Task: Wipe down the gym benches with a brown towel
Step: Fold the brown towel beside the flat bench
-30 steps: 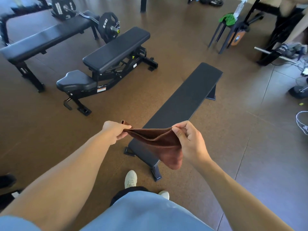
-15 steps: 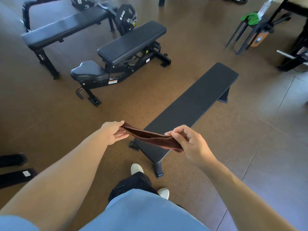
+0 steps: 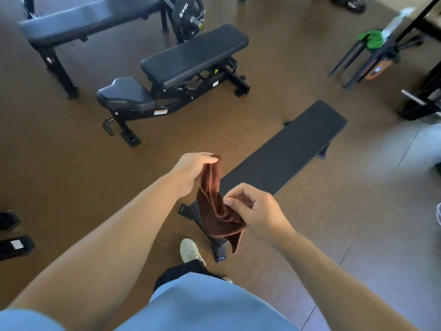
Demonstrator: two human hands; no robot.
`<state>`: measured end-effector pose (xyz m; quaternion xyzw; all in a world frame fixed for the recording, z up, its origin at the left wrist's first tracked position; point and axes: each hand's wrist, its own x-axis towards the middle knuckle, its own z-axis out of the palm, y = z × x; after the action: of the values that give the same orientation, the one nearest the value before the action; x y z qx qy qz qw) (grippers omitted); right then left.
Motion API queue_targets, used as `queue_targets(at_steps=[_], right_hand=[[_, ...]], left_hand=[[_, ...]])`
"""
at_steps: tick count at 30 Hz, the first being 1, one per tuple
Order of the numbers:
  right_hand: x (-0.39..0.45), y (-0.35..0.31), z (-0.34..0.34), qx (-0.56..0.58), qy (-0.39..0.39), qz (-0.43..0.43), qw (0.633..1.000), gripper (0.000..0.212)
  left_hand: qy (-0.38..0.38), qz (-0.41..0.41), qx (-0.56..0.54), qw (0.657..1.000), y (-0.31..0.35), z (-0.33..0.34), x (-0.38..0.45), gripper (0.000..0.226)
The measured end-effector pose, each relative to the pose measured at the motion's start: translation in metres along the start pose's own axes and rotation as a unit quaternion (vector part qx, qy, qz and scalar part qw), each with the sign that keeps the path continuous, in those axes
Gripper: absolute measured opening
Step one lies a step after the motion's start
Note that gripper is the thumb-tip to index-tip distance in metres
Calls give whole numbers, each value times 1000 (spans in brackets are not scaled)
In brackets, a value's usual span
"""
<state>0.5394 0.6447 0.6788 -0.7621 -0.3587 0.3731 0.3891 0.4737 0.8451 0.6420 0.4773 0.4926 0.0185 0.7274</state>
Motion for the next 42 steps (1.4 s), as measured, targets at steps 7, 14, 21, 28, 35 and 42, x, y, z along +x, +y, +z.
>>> queue_targets(at_steps=[7, 14, 21, 28, 35, 42], right_hand=[[50, -21, -15, 17, 7, 11, 1000, 15], [90, -18, -45, 24, 177, 34, 983, 13], [132, 31, -74, 17, 170, 84, 982, 16], [169, 60, -113, 8, 97, 42, 994, 16], [221, 101, -168, -1, -29, 39, 999, 20], [219, 71, -174, -9, -207, -58, 977, 18]], left_hand=[[40, 64, 116, 990, 12, 5, 37, 26], [183, -67, -34, 980, 2, -39, 80, 29], [183, -151, -223, 945, -1, -54, 91, 26], [240, -152, -254, 925, 11, -23, 100, 31], [346, -118, -286, 886, 34, 12, 98, 31], [513, -35, -228, 827, 37, 38, 77, 30]])
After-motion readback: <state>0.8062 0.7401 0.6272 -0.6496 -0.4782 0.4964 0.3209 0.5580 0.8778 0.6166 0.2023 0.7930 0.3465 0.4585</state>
